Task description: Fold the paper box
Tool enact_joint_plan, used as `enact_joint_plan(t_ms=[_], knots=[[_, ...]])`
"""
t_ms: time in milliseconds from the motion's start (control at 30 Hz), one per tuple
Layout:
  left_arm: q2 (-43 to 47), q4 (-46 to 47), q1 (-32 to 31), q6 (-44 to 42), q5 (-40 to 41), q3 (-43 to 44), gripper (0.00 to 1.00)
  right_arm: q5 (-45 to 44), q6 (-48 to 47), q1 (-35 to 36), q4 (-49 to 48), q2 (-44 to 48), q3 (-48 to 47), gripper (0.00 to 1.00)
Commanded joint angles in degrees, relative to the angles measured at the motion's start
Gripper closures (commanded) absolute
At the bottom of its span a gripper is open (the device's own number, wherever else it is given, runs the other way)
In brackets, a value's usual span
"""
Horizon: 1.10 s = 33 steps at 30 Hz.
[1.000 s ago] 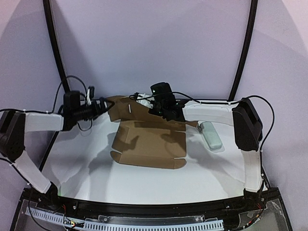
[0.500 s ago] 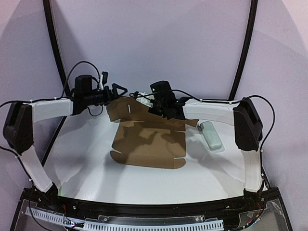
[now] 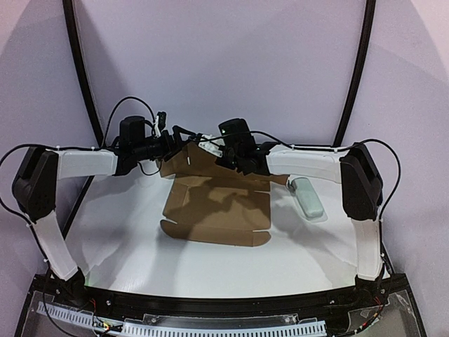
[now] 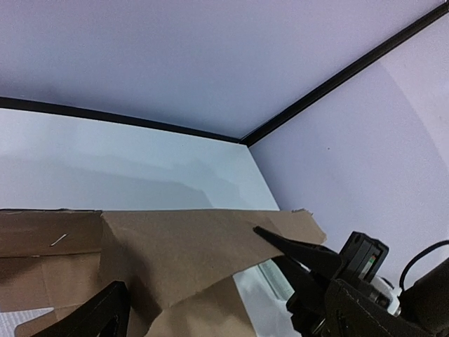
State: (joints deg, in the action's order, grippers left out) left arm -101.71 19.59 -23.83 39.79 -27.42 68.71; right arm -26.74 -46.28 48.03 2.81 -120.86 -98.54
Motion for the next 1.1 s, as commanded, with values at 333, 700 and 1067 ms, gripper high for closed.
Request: enact_joint_plan(t_ms=[333,700,1067], knots=[[-5.33,27.07,-0.65,20.96,2.28,-2.27,0.01,-0.41,3.48,3.82,-2.54,-4.71,5.46,1.0],[4.16,7.87,-0.51,11.54,10.9,-4.49,0.01,-1.54,-9.78,3.3,-13.37,-3.09,9.88,1.0],[15.57,-13.33,-0.22,-0.94,24.6,-9.96,0.01,-1.88,-7.19,1.72,-7.33,-1.07,3.79,1.0]])
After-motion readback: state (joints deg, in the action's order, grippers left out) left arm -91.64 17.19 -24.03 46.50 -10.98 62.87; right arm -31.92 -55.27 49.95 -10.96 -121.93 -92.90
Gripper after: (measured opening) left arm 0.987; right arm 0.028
